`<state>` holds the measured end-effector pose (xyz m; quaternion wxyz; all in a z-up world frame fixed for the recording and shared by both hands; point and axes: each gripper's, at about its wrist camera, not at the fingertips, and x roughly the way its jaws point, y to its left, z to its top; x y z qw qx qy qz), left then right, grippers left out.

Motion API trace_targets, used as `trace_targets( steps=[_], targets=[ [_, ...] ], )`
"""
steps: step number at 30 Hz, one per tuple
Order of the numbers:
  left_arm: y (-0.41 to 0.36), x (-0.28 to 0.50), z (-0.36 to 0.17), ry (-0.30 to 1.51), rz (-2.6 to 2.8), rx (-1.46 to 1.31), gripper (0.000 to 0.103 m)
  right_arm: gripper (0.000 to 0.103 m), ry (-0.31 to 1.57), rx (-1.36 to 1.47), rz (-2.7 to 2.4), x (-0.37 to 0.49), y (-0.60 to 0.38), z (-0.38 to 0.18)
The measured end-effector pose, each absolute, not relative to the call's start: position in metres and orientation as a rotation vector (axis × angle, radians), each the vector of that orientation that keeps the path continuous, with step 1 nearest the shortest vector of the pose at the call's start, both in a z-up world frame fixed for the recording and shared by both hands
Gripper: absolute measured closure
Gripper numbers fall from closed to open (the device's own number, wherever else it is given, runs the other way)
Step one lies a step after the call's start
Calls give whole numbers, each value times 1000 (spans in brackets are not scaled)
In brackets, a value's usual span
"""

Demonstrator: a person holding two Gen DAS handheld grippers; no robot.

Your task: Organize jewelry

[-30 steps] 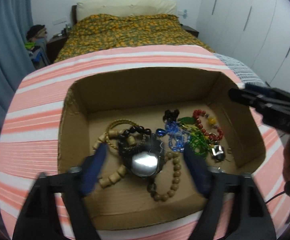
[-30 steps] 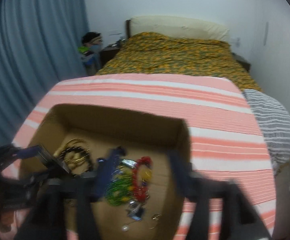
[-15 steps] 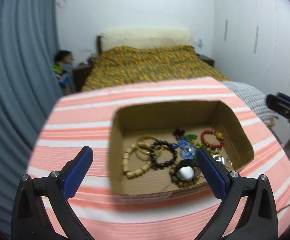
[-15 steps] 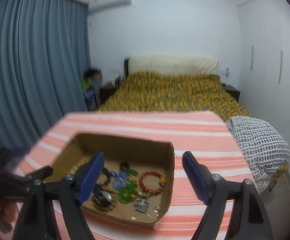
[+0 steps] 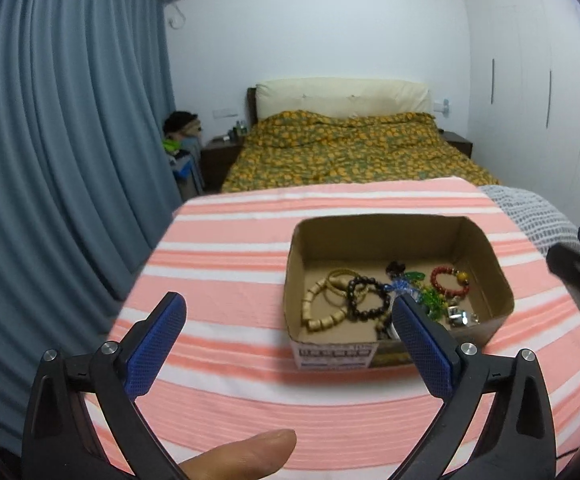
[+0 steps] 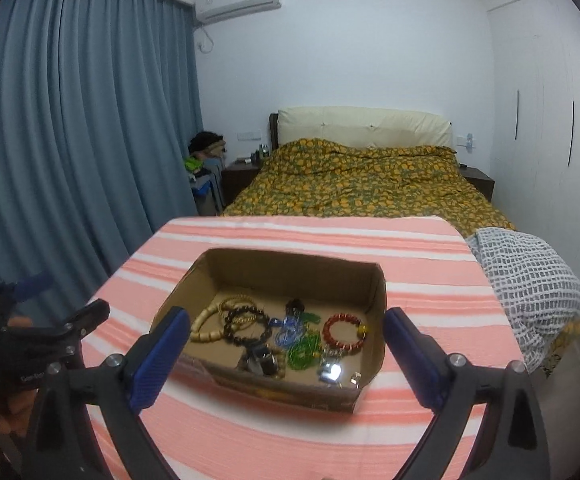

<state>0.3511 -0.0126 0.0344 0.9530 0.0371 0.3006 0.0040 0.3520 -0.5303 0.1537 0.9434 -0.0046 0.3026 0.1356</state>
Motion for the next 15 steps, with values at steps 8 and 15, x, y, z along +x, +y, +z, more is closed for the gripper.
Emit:
trace_targets(
  steps=[8,15],
  targets=[
    [-9,345,31,670,-9,42,0,4,669,-34,289,338,-518,151],
    [-12,338,31,690,-19,50,0,4,693,-44,286,327,-513,154]
  ],
)
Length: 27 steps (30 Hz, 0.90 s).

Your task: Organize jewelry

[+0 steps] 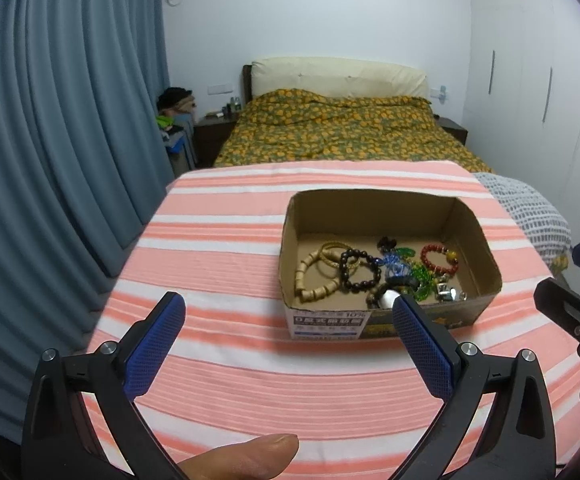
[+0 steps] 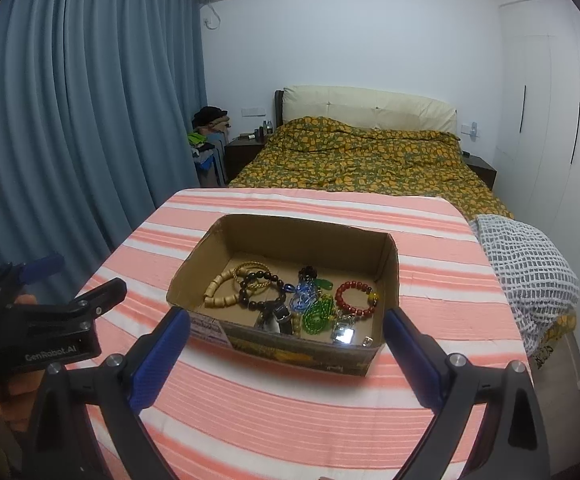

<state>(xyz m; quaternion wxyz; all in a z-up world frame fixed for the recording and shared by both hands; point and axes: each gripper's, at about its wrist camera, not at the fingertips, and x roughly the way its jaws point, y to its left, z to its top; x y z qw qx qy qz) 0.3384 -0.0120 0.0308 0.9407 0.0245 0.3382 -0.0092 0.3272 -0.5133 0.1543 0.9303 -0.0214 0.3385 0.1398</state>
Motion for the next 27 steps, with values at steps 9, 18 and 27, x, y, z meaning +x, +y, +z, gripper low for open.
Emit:
trace_targets(
  steps=[9,18,27],
  targets=[
    [-10,330,38,680,-20,36,0,4,692,-72,296,317,-504,160],
    [-9,327,41,675,-13,39,0,4,679,-79,300,313,-500,165],
    [-7,327,42,680,-1,42,0,4,678,-86,298,312,-499,165]
  ],
)
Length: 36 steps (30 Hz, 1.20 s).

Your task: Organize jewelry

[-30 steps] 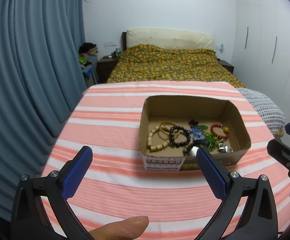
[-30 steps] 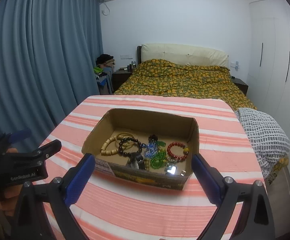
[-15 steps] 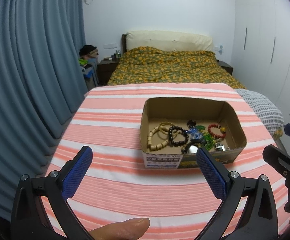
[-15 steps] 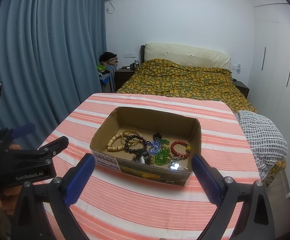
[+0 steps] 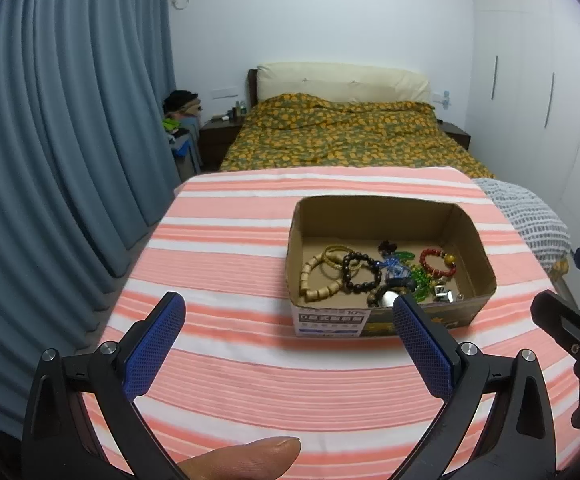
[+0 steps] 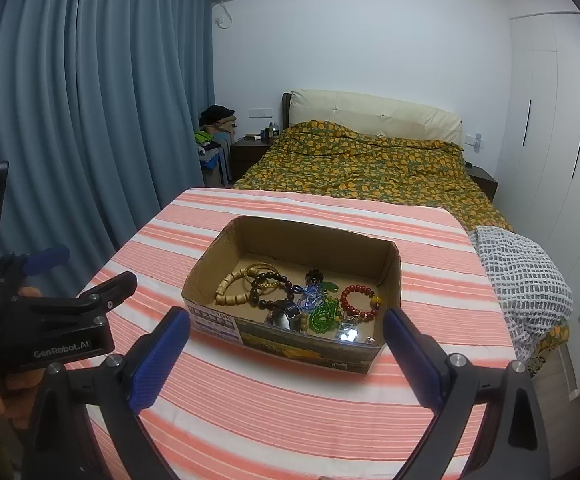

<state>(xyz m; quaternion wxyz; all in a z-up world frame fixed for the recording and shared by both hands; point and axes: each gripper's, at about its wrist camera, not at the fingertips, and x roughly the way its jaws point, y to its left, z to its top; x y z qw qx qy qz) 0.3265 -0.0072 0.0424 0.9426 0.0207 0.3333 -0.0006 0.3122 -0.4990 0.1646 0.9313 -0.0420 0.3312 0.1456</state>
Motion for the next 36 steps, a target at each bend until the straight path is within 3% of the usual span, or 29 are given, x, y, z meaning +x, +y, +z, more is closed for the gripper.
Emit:
trace_targets(
  steps=[36],
  targets=[
    [-15,330,43,682,4,70,0,4,667,-100,284,310,-501,171]
  ],
)
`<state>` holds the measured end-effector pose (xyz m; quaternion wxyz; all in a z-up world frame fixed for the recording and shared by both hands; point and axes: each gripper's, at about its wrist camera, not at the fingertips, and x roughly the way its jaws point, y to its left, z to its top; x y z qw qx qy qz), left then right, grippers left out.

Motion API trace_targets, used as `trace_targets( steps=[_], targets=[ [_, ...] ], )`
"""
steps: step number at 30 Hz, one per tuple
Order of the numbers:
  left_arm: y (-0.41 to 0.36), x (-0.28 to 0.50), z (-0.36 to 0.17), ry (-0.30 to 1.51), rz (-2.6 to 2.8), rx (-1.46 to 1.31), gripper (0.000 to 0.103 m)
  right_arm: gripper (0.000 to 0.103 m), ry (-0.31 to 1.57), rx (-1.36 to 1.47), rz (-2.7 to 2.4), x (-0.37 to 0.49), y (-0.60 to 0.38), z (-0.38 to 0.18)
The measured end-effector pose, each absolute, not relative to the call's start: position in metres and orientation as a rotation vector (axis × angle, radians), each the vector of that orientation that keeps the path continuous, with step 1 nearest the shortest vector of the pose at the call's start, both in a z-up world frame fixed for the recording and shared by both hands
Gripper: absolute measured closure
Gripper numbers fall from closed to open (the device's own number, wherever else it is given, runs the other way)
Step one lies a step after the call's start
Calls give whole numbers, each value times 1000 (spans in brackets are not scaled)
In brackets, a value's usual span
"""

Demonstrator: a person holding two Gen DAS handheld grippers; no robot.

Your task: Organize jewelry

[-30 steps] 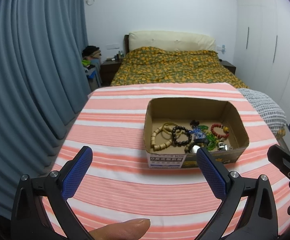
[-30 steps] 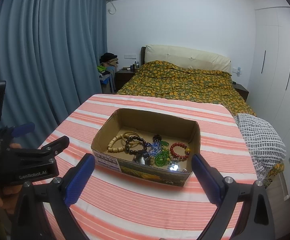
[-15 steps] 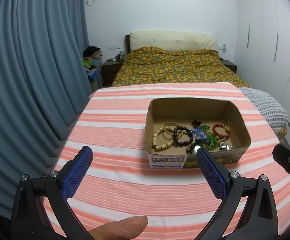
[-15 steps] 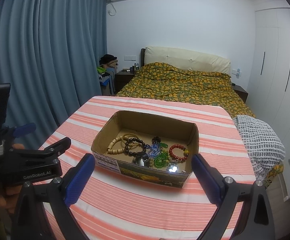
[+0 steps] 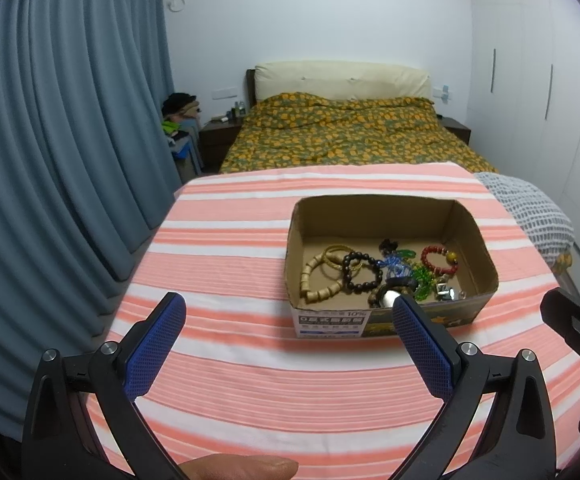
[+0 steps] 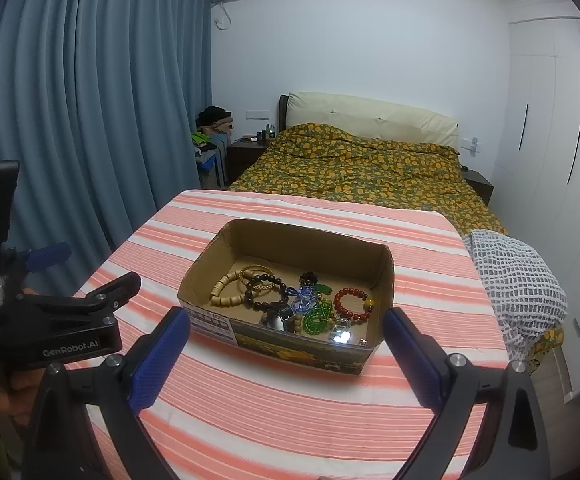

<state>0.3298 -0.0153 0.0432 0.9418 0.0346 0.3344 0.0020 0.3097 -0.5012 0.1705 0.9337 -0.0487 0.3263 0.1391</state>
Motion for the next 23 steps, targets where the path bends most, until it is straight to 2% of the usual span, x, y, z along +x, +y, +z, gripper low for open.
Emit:
trace_targets(
  steps=[23],
  targets=[
    [-17,331,41,679,-8,75,0,4,670,-101,275,310,-502,168]
  ],
)
